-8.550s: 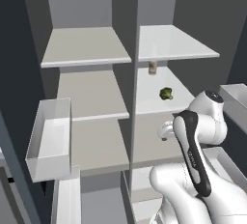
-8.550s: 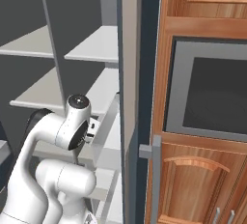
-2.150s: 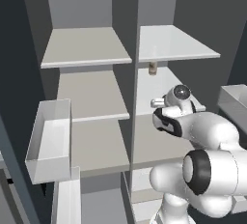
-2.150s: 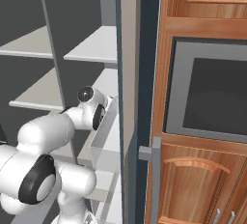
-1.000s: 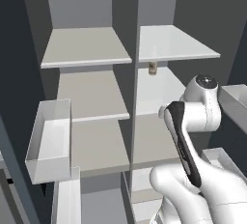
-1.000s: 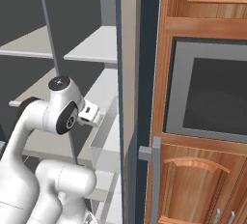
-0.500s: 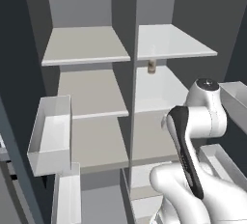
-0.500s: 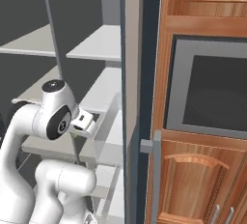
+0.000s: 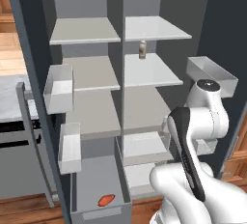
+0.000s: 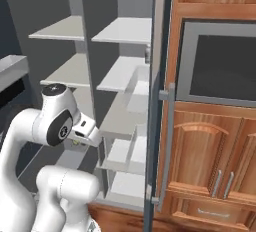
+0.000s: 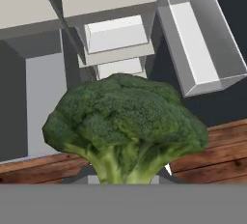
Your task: Take the sweet potato and broccoli from the fridge shelf and place them in the freezer drawer to begin freezing them.
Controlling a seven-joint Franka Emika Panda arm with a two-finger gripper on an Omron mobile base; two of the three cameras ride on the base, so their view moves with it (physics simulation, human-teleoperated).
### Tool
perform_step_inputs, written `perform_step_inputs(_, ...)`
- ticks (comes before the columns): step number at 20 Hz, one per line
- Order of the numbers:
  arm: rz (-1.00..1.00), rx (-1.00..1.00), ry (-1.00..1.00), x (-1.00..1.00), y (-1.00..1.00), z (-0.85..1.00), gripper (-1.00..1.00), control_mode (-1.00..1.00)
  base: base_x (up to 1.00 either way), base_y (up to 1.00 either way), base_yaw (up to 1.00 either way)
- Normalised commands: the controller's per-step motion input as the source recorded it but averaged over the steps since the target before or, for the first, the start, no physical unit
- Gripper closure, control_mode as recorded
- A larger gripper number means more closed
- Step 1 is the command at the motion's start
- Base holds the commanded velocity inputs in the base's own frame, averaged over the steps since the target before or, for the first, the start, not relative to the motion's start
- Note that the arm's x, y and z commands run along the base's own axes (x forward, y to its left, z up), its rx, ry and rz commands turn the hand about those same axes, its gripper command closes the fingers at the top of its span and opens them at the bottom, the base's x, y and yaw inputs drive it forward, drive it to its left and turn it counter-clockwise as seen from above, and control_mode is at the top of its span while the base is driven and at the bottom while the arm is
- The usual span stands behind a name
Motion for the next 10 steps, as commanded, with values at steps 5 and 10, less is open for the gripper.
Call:
perform_step_inputs(5,0.0,0.0,0.0,0.0,0.0,0.0,1.0,1.0,-0.45,0.57,0.01)
perform_step_inputs(10,0.0,0.0,0.0,0.0,0.0,0.0,1.0,1.0,-0.23,0.52,0.1)
